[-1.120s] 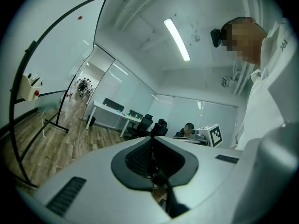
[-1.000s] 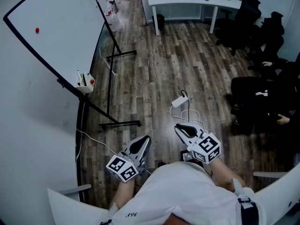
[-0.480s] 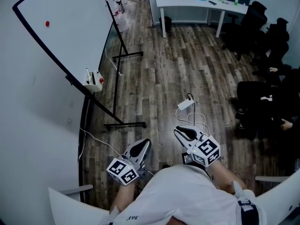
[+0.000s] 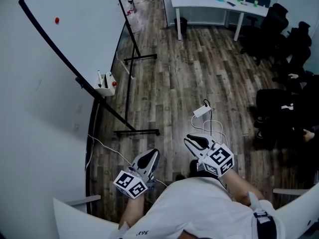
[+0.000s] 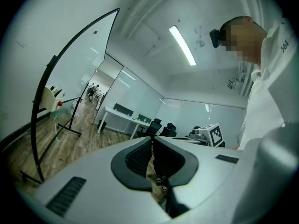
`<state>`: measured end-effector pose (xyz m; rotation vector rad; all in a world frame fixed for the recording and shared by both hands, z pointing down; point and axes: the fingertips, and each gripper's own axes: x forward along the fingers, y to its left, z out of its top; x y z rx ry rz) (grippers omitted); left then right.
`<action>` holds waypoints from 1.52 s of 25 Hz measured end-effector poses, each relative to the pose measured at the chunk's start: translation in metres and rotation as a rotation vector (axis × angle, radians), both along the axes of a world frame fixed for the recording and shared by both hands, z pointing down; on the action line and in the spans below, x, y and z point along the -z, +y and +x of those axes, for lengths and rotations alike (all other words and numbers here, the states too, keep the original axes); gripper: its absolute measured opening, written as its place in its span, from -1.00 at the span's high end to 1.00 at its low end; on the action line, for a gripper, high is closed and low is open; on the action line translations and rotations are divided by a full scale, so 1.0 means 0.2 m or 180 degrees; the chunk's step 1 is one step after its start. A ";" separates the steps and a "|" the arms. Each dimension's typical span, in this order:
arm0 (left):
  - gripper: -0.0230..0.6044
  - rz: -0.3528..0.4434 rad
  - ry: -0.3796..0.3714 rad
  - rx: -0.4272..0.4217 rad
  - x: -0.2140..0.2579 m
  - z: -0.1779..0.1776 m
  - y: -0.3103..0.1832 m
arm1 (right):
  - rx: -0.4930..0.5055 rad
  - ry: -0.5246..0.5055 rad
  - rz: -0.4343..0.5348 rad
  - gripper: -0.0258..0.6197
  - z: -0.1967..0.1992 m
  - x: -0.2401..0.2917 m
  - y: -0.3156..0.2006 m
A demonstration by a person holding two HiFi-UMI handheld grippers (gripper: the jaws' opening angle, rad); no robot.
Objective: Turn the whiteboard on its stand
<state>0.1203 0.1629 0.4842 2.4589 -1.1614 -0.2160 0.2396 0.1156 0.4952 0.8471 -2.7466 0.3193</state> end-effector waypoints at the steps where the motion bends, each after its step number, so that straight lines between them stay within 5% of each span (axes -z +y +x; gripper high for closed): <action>1: 0.87 0.0008 0.0009 0.0008 0.00 -0.02 -0.01 | 0.0026 0.0003 -0.0003 0.73 -0.02 0.00 -0.02; 17: 0.86 0.0120 0.0011 0.0528 0.04 -0.29 -0.55 | 0.0569 -0.0049 -0.0003 0.73 -0.37 -0.02 -0.62; 38: 0.86 -0.0006 -0.0057 0.0908 0.03 -0.35 -0.90 | 0.0853 -0.0119 -0.0077 0.73 -0.43 -0.05 -1.02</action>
